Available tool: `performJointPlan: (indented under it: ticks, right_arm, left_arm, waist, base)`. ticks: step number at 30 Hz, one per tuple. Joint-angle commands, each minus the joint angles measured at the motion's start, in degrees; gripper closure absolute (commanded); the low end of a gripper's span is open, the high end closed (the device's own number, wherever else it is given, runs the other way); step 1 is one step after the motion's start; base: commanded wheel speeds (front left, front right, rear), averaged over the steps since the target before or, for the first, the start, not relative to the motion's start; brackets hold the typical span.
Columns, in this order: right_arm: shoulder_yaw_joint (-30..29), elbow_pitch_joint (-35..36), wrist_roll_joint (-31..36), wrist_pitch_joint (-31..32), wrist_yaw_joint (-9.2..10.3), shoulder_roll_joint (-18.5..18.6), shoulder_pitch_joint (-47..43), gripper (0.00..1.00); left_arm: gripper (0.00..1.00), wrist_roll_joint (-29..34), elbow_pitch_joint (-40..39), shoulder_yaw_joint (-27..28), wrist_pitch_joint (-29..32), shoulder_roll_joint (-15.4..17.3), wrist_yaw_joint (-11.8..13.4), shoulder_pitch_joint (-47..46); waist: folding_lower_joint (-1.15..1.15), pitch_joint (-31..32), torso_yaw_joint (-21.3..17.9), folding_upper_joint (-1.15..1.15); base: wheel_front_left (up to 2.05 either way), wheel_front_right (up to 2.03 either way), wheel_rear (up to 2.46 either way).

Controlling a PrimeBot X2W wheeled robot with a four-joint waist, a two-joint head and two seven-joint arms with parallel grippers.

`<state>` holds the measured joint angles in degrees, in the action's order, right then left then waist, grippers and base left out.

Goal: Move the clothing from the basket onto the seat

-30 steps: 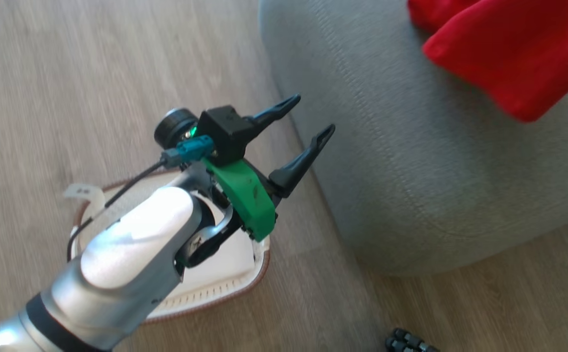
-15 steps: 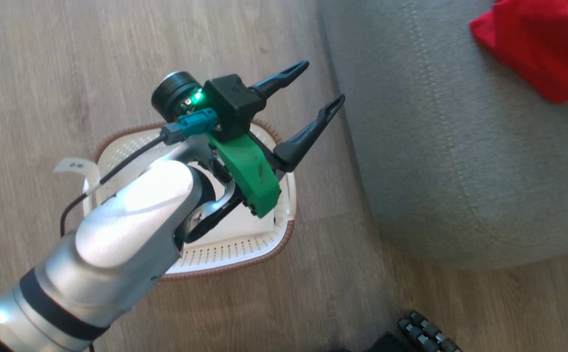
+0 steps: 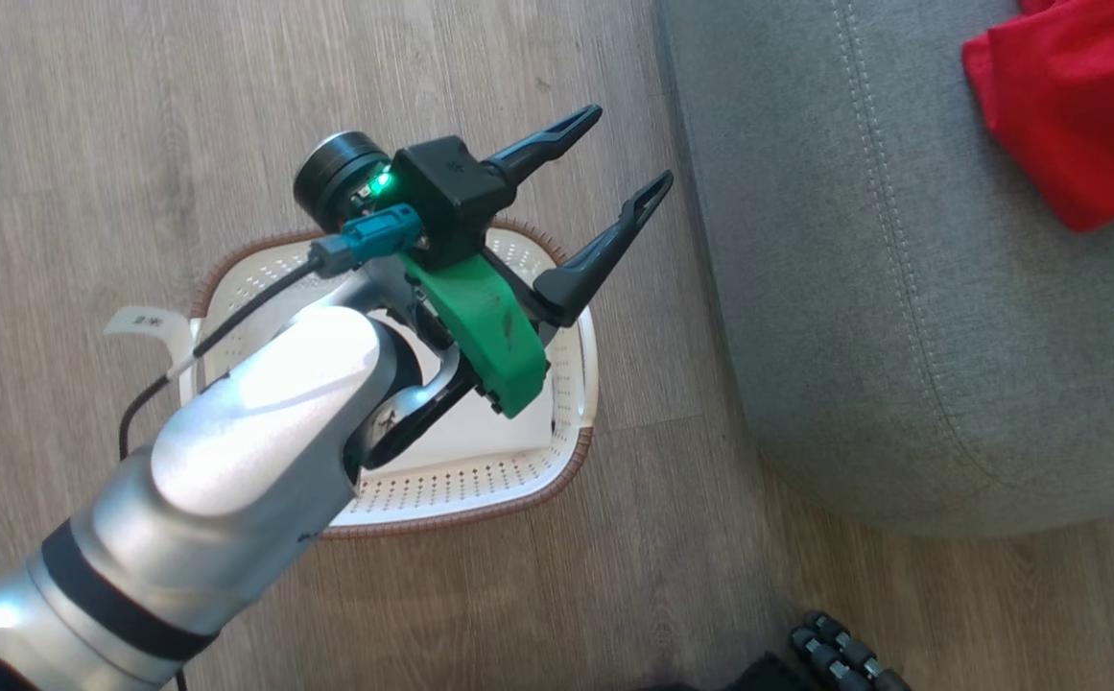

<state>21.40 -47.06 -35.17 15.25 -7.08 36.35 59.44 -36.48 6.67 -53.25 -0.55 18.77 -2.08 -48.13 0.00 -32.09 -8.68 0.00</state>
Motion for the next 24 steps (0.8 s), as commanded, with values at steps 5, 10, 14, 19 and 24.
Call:
performJointPlan:
  ticks: [5,10,14,19,24]
  right_arm:
    - [4.0,3.4,-5.7,2.6,-0.41,4.7,-0.8,0.0]
    - [6.5,3.5,-7.5,1.7,-0.41,5.7,-1.4,0.0]
    - [9.4,4.3,-8.8,2.0,-0.41,6.6,-2.9,0.0]
    - [11.7,5.2,-11.3,4.2,-0.41,7.8,-4.7,0.0]
    - [12.9,7.4,-13.3,4.8,-0.41,8.8,-5.9,0.0]
  left_arm:
    - [0.0,0.0,-0.9,1.9,-1.0,0.3,-0.3,-2.1]
    - [0.0,-0.6,-0.1,1.8,-1.7,0.2,-0.2,-1.1]
    - [0.0,-1.2,0.4,1.8,-2.3,0.4,-0.1,-0.1]
    - [0.0,-2.0,0.7,2.1,-2.8,1.1,0.4,1.5]
    - [0.0,-2.6,0.6,2.1,-3.1,1.4,0.8,2.8]
  waist:
    - [0.0,1.5,-0.3,0.0]
    - [0.0,4.0,-0.8,0.0]
    - [0.0,6.6,-1.6,0.0]
    - [0.0,9.6,-2.9,0.0]
    - [0.0,11.9,-3.8,0.0]
  base:
    - [0.0,0.0,0.0]
    - [0.0,0.0,0.0]
    - [0.0,0.0,0.0]
    - [0.0,0.0,0.0]
    - [0.0,0.0,0.0]
